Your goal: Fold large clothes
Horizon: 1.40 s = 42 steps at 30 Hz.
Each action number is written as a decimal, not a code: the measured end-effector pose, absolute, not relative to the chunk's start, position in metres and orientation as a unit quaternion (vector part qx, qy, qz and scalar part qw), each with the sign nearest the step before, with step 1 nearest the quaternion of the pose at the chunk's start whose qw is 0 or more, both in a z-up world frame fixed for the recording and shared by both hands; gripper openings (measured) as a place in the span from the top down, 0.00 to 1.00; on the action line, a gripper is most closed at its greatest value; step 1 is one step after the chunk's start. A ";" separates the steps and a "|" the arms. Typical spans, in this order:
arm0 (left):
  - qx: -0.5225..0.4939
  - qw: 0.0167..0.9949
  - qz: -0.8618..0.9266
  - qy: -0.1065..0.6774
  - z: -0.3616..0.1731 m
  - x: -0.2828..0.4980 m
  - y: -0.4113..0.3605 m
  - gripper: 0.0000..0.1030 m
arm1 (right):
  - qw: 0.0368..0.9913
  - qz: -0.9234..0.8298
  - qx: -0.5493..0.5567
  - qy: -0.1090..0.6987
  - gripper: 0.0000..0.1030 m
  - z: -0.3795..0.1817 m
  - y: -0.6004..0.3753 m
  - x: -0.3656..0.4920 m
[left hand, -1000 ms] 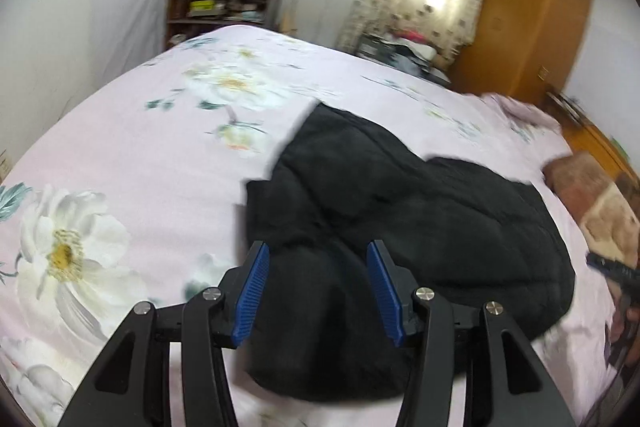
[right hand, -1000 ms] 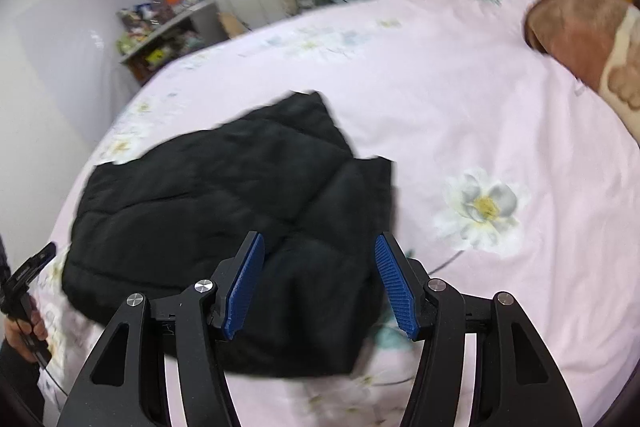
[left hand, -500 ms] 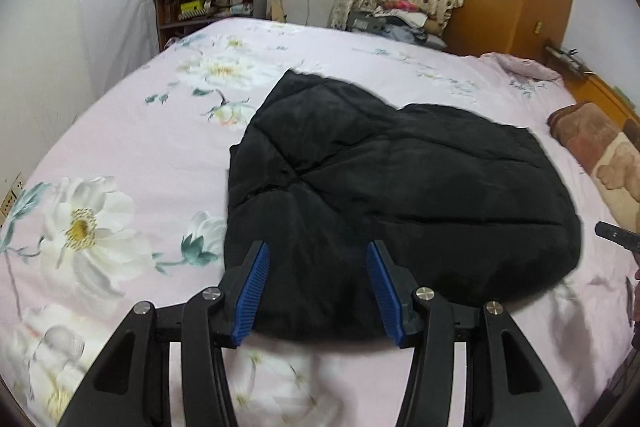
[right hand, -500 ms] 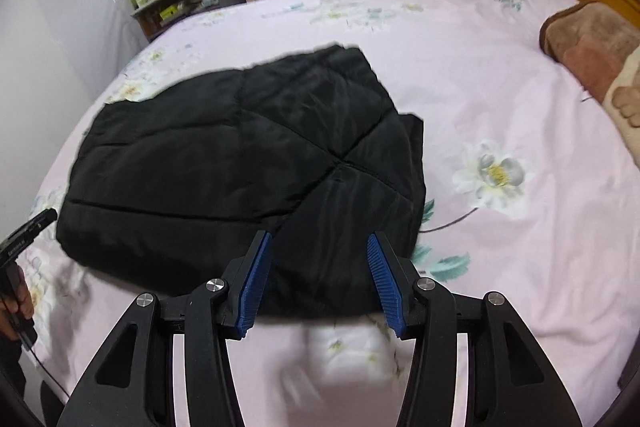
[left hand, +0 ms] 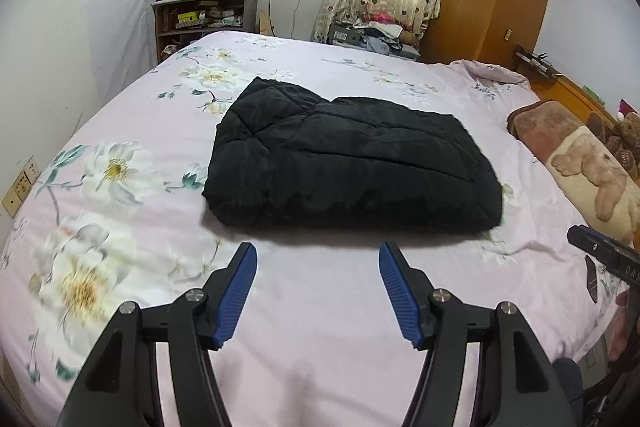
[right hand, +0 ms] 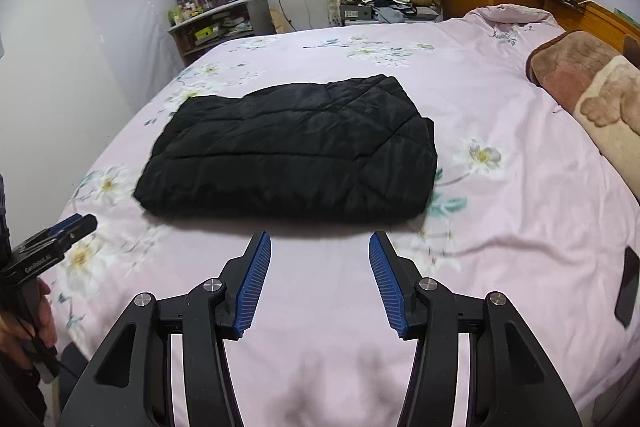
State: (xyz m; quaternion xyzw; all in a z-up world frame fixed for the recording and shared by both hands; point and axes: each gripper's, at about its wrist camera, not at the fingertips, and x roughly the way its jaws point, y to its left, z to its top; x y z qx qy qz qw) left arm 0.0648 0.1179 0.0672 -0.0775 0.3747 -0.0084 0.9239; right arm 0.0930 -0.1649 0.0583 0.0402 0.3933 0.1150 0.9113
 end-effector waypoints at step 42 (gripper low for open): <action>-0.051 0.917 0.008 0.396 0.070 -0.023 0.070 0.35 | 0.914 0.131 -0.013 0.385 0.45 0.056 -0.129 -0.010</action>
